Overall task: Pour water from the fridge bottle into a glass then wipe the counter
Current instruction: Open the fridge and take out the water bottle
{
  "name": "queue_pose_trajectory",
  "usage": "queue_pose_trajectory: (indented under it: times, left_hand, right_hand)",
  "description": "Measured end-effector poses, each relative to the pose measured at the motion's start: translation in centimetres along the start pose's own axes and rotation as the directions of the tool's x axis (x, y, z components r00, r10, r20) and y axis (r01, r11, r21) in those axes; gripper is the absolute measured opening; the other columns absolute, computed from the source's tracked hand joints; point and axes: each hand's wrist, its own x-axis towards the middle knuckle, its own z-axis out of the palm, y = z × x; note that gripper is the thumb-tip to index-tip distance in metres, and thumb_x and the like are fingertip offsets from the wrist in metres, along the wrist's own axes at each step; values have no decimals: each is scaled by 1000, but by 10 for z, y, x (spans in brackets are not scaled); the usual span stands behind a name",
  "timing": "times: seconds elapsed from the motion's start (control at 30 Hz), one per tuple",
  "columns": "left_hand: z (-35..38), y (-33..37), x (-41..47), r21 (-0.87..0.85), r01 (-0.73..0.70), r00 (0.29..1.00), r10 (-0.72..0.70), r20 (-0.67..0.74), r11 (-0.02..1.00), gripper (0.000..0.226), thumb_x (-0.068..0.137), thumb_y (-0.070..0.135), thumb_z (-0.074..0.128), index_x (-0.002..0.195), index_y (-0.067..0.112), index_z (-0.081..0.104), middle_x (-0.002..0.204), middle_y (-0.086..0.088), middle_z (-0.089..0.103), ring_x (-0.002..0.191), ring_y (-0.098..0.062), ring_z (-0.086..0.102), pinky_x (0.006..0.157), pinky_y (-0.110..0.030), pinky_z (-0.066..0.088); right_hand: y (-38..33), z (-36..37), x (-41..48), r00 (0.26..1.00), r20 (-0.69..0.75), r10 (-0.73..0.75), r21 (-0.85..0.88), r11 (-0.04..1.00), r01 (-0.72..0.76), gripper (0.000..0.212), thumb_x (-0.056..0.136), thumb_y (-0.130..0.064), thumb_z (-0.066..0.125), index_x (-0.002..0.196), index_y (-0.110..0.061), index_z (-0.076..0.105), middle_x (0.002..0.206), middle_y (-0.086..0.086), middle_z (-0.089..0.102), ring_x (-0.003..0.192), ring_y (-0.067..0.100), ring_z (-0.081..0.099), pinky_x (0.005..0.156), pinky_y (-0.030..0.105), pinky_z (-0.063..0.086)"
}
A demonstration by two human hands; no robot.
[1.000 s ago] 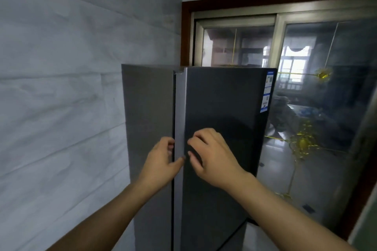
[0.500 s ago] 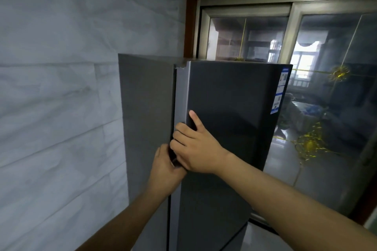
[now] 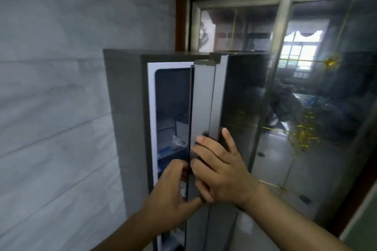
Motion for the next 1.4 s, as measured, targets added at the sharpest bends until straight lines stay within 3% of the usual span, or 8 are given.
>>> queue_pose_trajectory:
  times: [0.2, 0.37, 0.53, 0.7, 0.83, 0.93, 1.1, 1.4]
  left_hand:
    - [25, 45, 59, 268, -309, 882, 381, -278, 912, 64, 96, 60, 48, 126, 5, 55, 127, -3, 49, 120, -16, 46, 108, -16, 32]
    - [69, 90, 103, 306, -475, 852, 518, -73, 825, 67, 98, 66, 34, 112, 7, 63, 108, -10, 64, 102, -26, 57, 89, -43, 45]
    - [120, 133, 102, 318, -437, 880, 473, -40, 841, 33, 96, 55, 46, 81, 26, 48, 73, 7, 52, 71, -16, 46, 65, -32, 34]
    - [160, 173, 111, 343, -430, 898, 434, 69, 835, 19, 90, 38, 51, 92, 22, 59, 82, 4, 62, 79, -20, 55, 73, -37, 45]
    - [169, 182, 113, 237, -469, 879, 424, 217, 851, 22, 84, 21, 54, 99, 37, 50, 97, 7, 59, 91, -16, 56, 75, -27, 40]
    - [157, 148, 100, 203, -536, 844, 515, 150, 819, 37, 89, 26, 59, 126, 22, 55, 121, -3, 59, 112, -17, 55, 97, -27, 43]
    - [120, 53, 110, 215, -250, 967, 254, 10, 944, 49, 93, 46, 57, 132, 18, 53, 124, 8, 51, 113, -2, 49, 98, -1, 31]
    - [92, -140, 250, -171, 292, 894, -332, -300, 941, 24, 88, 2, 71, 104, 13, 56, 85, -1, 60, 83, -28, 61, 70, -24, 48]
  right_hand:
    - [16, -87, -65, 900, -25, 435, -4, 900, -436, 60, 80, -32, 71, 134, -20, 50, 153, 18, 23, 146, 44, 17, 113, 64, 26]
    - [25, -149, -112, 762, 111, 639, 138, 749, -648, 61, 91, -27, 61, 145, -21, 36, 153, 20, 24, 135, 39, 44, 99, 49, 51]
    - [39, -194, -128, 619, -79, 781, 27, 622, -782, 42, 85, -26, 63, 124, -11, 58, 138, 15, 38, 116, 35, 52, 91, 46, 50]
    - [55, -226, -98, 709, -248, 660, -40, 724, -688, 22, 79, -20, 65, 93, -4, 72, 120, 22, 57, 116, 35, 50, 103, 37, 38]
    - [83, -223, -77, 703, -24, 711, 53, 703, -709, 21, 83, -23, 62, 96, -8, 67, 105, 10, 61, 107, 26, 51, 91, 37, 44]
    - [107, -205, -64, 527, 317, 789, -153, 591, -792, 34, 91, -39, 53, 116, -15, 58, 112, 9, 56, 111, 26, 47, 88, 40, 45]
    - [137, -148, -47, 92, 657, 748, -518, 537, -665, 39, 95, -41, 52, 125, -16, 49, 121, 8, 58, 109, 32, 57, 73, 37, 38]
    - [191, -20, -30, -9, 636, 772, -587, 476, -655, 25, 93, -29, 56, 112, -14, 46, 110, 6, 59, 92, 26, 58, 67, 32, 36]
